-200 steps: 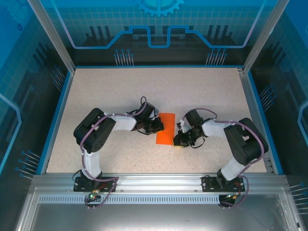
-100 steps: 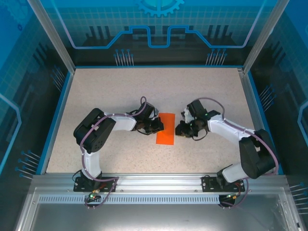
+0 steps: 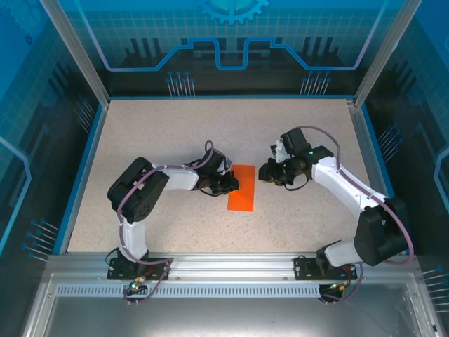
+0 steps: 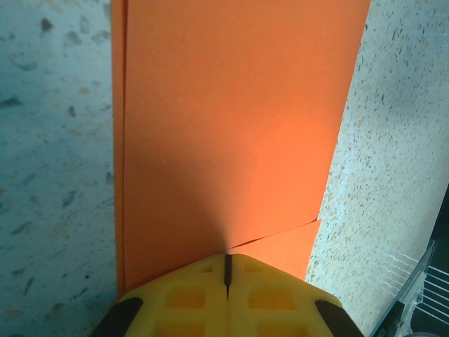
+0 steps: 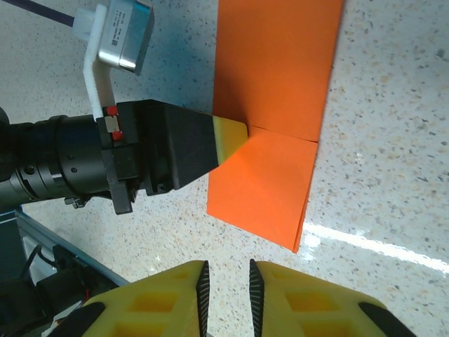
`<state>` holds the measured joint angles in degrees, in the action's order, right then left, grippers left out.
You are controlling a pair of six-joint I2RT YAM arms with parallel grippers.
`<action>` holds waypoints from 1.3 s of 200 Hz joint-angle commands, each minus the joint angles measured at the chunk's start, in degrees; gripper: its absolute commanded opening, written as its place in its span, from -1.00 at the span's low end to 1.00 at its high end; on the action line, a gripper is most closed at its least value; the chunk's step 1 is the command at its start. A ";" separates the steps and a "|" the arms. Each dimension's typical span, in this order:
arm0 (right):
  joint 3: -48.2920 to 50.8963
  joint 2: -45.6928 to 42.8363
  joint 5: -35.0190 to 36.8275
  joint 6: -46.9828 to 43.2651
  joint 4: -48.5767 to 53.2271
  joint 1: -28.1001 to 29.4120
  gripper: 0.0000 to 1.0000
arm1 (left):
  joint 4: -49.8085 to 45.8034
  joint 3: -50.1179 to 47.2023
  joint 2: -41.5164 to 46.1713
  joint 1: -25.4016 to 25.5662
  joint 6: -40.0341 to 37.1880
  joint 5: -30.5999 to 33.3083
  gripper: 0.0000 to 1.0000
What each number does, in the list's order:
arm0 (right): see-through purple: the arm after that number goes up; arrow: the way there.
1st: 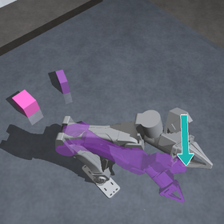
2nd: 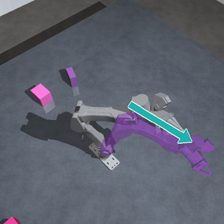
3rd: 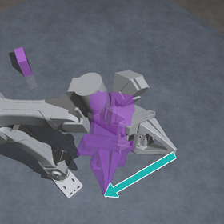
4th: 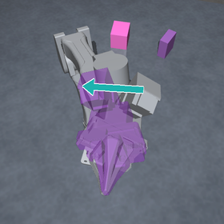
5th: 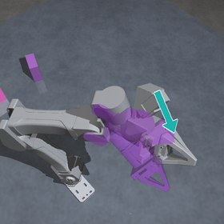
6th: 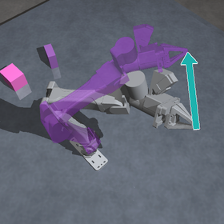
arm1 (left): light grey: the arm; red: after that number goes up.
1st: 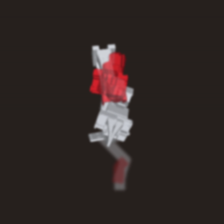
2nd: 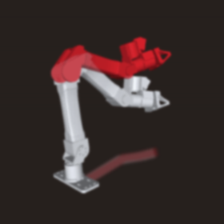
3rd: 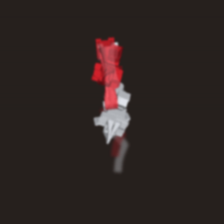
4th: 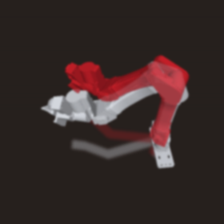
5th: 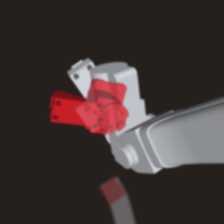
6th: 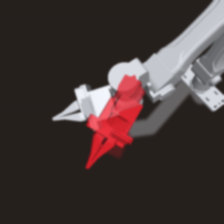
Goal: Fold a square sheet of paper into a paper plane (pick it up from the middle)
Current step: Fold the triangle a second time at the center of the table, then turn over the paper at the center of the table.
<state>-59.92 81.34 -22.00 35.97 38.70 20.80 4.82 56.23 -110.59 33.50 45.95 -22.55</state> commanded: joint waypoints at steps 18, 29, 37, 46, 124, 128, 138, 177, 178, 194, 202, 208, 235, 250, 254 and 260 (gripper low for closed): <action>-3.23 3.65 -6.09 -3.24 2.87 -3.23 -0.48 | -7.44 -0.62 -3.82 0.32 -1.71 4.10 -0.91; -3.98 4.63 -7.05 -4.23 2.88 -3.58 -0.48 | -7.55 -0.59 -3.68 0.34 -1.86 4.08 -0.91; -4.40 5.24 -6.70 -4.41 3.32 -3.73 -0.47 | -7.66 -0.67 -3.59 0.32 -2.01 4.24 -0.91; -4.48 5.40 -6.47 -4.51 3.58 -3.76 -0.47 | -7.72 -0.83 -3.43 0.31 -2.09 4.35 -0.91; 9.19 2.65 -5.40 -1.98 -9.56 -3.86 -0.23 | -7.35 -0.61 -2.98 0.34 -2.34 4.33 -0.91; 10.84 2.76 -5.94 -2.02 -10.38 -3.76 -0.23 | -7.54 -0.46 -2.89 0.33 -2.44 4.42 -0.91; 11.62 3.10 -6.06 -2.17 -11.96 -3.34 -0.21 | -7.81 -0.40 -2.64 0.28 -2.42 4.76 -0.91; 12.79 4.96 -6.56 0.10 -17.43 -2.50 -0.11 | -7.63 -0.25 -2.54 0.34 -2.38 4.35 -0.91; 12.76 5.05 -6.65 0.17 -17.65 -2.47 -0.11 | -7.68 -0.24 -2.58 0.34 -2.37 4.35 -0.91; 12.44 7.21 -6.72 0.90 -19.71 -1.33 -0.10 | -7.29 -0.15 -2.45 0.34 -2.11 3.94 -0.91; 11.89 8.65 -6.90 1.12 -20.20 -0.73 -0.11 | -7.18 -0.23 -2.33 0.27 -2.01 3.92 -0.91; 11.51 9.63 -6.98 1.21 -20.51 -0.24 -0.11 | -7.09 -0.31 -2.20 0.30 -1.92 3.98 -0.91; 10.26 13.00 -6.24 1.81 -22.03 1.47 -0.13 | -6.84 -0.58 -1.63 0.34 -1.83 3.89 -0.90; 9.89 14.79 -6.30 1.94 -22.67 1.86 -0.14 | -6.65 -0.91 -1.06 0.32 -1.95 4.15 -0.89; 9.85 15.24 -6.02 2.00 -22.60 2.00 -0.14 | -6.47 -0.95 -0.92 0.30 -1.98 4.10 -0.88; 9.88 15.80 -5.89 1.93 -22.66 2.05 -0.14 | -6.25 -1.12 -0.72 0.28 -2.00 4.09 -0.88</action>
<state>-48.45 94.87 -27.51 37.12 18.04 21.91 3.68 56.86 -110.52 33.54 44.88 -22.46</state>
